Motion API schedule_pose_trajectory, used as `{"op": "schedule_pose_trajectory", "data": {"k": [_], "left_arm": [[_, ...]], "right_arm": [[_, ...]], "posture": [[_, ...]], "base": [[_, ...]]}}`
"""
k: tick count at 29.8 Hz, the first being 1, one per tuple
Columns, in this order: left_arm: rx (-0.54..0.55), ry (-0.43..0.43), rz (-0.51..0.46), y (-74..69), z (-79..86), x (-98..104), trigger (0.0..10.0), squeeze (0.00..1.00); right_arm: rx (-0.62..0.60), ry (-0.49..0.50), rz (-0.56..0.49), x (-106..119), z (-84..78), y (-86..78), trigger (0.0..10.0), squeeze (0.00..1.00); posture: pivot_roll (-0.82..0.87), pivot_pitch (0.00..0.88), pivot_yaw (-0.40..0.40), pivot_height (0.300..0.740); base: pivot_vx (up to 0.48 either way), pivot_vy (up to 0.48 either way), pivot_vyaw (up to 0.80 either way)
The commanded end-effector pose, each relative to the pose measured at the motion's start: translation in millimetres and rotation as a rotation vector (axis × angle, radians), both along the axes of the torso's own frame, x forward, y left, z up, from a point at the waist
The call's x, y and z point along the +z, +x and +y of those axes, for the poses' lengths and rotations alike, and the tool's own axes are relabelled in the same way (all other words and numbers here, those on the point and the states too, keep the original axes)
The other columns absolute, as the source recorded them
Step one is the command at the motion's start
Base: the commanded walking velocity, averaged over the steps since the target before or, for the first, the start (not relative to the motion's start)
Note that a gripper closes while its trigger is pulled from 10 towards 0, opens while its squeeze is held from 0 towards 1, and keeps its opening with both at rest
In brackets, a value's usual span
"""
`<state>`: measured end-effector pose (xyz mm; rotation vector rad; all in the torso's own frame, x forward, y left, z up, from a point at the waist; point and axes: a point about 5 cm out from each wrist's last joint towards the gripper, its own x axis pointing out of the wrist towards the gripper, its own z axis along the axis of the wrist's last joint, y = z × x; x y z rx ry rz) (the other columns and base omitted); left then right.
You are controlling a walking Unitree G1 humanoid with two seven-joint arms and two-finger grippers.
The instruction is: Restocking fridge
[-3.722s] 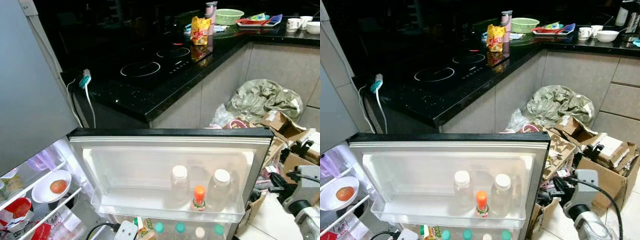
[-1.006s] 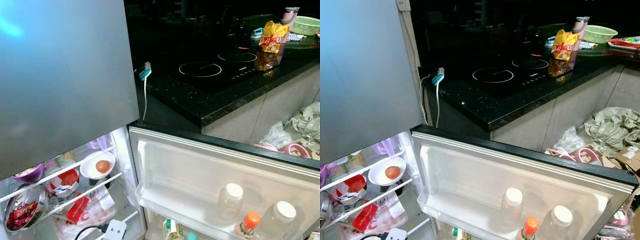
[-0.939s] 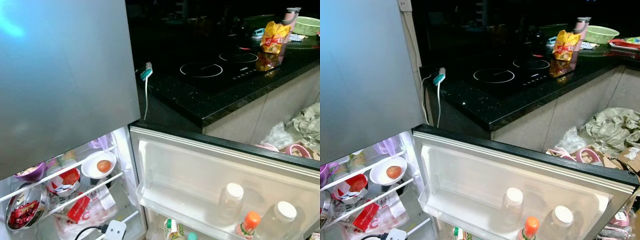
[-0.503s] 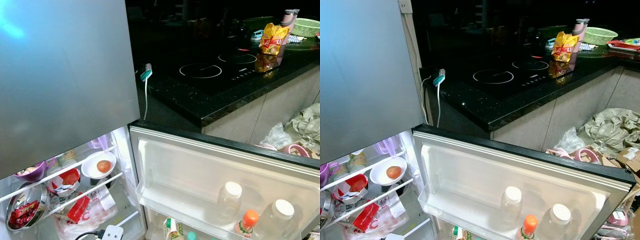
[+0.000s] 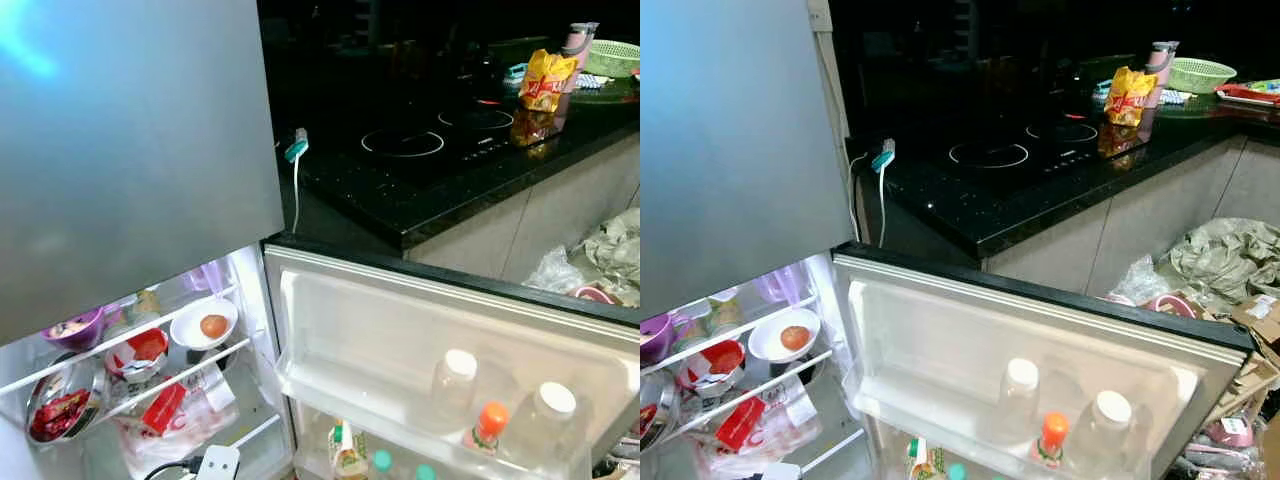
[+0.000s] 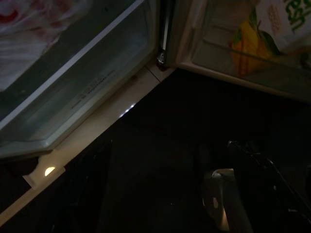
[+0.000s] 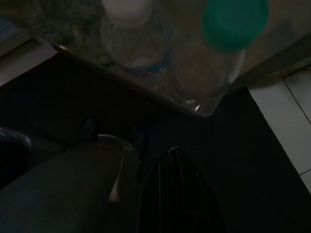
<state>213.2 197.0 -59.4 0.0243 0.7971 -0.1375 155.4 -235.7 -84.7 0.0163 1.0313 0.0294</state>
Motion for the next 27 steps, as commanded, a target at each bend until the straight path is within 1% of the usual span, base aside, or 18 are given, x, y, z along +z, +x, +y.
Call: {"op": "schedule_pose_trajectory", "data": {"k": [1, 7, 19, 27], "left_arm": [[0.02, -0.02, 0.03, -6.1, -2.9, -5, 10.0, 0.0], [0.023, -0.022, 0.029, -5.6, -3.9, -5, 10.0, 0.0], [0.025, -0.012, 0.044, -5.3, -4.5, -5, 10.0, 0.0], [0.02, -0.006, 0.027, -2.6, -4.4, -3, 10.0, 0.0]], "right_arm": [[-0.006, 0.012, 0.003, -1, 4.1, 0.2, 10.0, 0.0], [0.0, 0.011, 0.0, 0, 4.3, 2.2, 10.0, 0.0], [0.007, 0.01, -0.007, 2, 1.7, 6.9, 10.0, 0.0], [0.015, 0.012, -0.012, 4, 1.7, 11.0, 10.0, 0.0]], "posture": [[-0.05, 0.104, 0.019, 0.74], [-0.05, 0.104, 0.018, 0.74], [-0.05, 0.11, 0.015, 0.74], [-0.05, 0.113, 0.014, 0.74]], "base": [[-0.334, 0.0, 0.0], [-0.323, 0.0, 0.0], [0.0, 0.0, 0.0], [0.0, 0.0, 0.0]]}}
